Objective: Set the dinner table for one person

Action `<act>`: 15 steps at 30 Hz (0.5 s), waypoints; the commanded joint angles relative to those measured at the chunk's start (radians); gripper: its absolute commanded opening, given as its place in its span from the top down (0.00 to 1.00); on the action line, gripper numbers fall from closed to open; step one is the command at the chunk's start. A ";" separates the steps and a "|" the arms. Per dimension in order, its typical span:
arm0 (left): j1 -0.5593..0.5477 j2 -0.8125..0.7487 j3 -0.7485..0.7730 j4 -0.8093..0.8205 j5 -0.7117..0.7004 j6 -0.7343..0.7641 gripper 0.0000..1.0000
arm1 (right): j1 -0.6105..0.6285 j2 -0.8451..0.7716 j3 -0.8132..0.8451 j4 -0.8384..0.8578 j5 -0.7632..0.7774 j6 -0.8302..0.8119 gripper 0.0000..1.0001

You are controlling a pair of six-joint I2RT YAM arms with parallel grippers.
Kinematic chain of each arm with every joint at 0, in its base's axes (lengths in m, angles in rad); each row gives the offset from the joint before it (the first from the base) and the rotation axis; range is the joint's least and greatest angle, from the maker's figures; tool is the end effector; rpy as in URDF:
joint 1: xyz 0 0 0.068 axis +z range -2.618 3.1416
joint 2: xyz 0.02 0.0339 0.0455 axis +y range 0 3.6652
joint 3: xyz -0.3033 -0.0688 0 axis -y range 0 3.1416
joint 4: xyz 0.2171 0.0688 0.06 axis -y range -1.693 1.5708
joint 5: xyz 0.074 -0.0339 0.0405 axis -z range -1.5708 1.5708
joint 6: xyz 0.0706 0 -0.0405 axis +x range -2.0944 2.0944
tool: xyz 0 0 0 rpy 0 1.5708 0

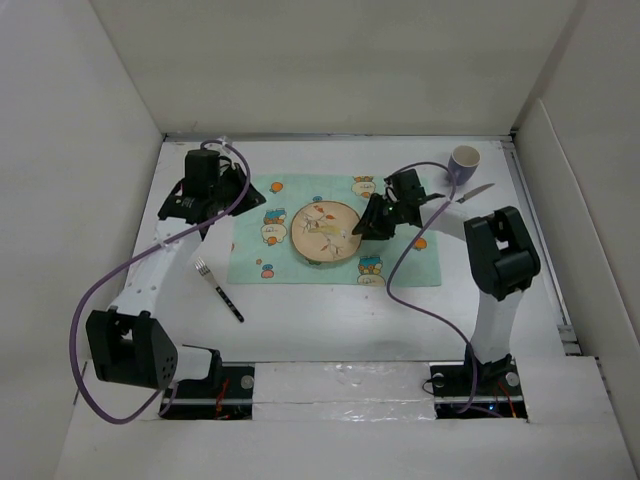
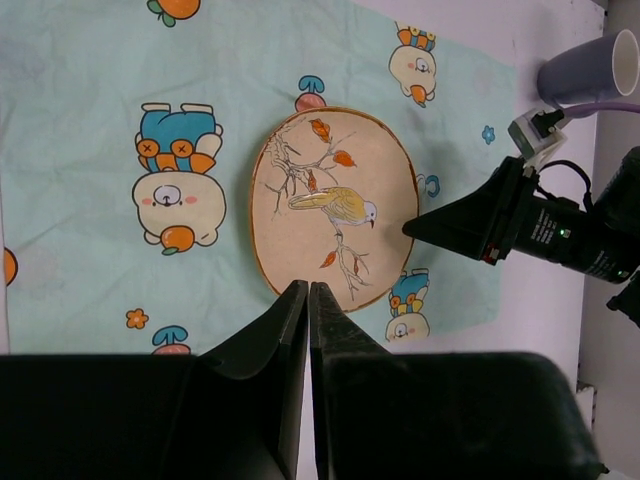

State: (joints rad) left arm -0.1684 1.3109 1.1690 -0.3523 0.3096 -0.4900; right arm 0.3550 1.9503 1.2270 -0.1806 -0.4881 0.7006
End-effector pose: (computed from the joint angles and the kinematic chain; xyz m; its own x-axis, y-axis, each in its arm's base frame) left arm 0.2821 -0.0698 0.3683 -0.6122 -0.3506 -0.7087 0.1541 0.8262 -0.5418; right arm 0.3815 0.1767 0.1894 -0.9365 0.2601 -0.2353 0.0324 0.7321 0.6804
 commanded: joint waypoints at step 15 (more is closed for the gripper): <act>0.000 0.004 -0.025 0.036 0.080 0.060 0.93 | -0.402 -0.203 0.397 -0.384 0.471 -0.266 1.00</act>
State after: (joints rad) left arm -0.1684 1.3491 1.1561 -0.3462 0.3611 -0.4580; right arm -0.0036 1.7641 1.5295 -0.5125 -0.1825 0.4847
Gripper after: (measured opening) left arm 0.085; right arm 0.010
